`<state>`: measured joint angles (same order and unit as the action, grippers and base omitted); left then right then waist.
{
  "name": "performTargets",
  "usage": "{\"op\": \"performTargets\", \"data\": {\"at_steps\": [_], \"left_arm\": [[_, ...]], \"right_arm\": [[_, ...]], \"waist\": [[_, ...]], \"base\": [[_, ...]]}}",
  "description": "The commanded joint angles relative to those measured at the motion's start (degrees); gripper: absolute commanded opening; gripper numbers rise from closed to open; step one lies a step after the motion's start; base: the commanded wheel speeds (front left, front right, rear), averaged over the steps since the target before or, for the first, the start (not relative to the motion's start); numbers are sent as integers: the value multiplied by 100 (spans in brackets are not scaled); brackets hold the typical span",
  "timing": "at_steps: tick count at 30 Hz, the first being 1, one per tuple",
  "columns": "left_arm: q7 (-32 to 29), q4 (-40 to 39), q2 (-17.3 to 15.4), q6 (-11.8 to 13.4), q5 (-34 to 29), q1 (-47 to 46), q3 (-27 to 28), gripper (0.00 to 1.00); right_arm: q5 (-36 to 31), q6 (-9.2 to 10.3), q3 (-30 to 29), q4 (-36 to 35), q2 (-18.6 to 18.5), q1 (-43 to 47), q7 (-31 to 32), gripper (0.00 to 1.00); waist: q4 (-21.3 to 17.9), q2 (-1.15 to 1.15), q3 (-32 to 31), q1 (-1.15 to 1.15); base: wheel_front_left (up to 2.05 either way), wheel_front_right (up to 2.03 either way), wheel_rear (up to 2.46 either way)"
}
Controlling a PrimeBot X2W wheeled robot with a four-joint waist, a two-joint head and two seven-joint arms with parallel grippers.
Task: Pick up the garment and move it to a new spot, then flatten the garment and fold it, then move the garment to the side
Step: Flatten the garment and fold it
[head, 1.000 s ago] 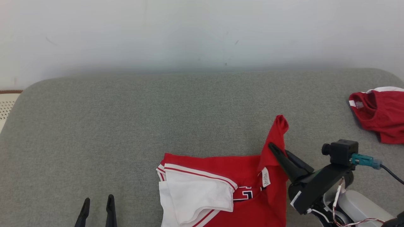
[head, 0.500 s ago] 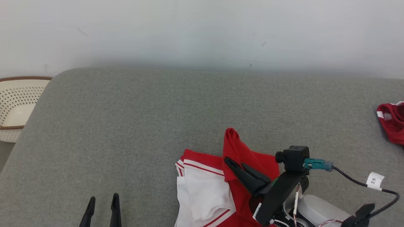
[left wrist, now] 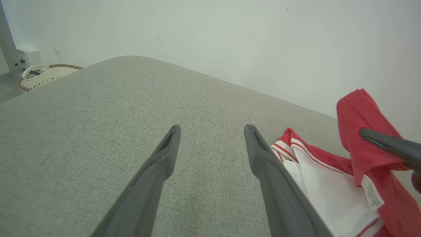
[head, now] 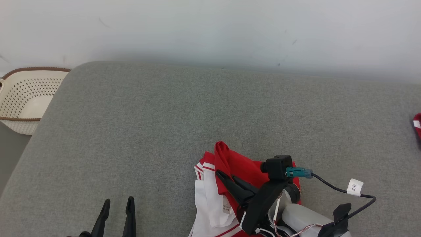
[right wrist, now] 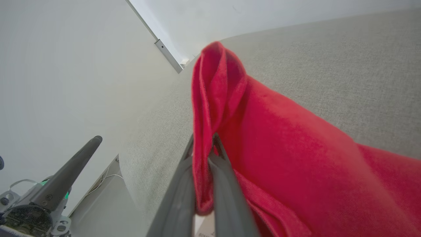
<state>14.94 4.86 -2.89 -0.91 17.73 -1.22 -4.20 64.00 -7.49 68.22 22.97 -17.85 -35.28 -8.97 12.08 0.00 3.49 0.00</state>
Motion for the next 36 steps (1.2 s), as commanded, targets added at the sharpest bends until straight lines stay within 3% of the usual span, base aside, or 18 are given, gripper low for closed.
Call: {"op": "performTargets", "data": {"at_steps": [1,6,7,9,17,28,36], "left_arm": [[20,33,-3,6,32,-52,-33,100],[20,80,-3,26,79,-99,-71,100],[19,86,-3,31,83,-97,-71,100],[19,96,-3,38,88,-84,-65,100],[19,97,-3,54,97,-23,-2,100],[19,9,-3,92,84,97,140,100],[20,17,-3,75,56,109,200,100]], "right_arm": [[81,0,52,195,121,-86,-75,0],[134,0,231,652,311,-182,-225,2],[153,0,259,699,334,-186,-239,40],[196,0,309,733,355,-203,-292,100],[94,0,188,415,170,-300,-607,100],[-1076,0,-1639,-300,-344,397,-623,100],[-1652,0,-2025,-83,-567,917,-623,100]], "waist": [[58,0,37,0],[133,0,57,0],[143,0,57,0],[159,0,54,0],[151,0,9,0],[30,0,-12,0],[-26,0,-28,0]], "base": [[0,0,0],[0,0,0],[0,0,0],[0,0,0],[0,0,0],[0,0,0],[0,0,0]]}}
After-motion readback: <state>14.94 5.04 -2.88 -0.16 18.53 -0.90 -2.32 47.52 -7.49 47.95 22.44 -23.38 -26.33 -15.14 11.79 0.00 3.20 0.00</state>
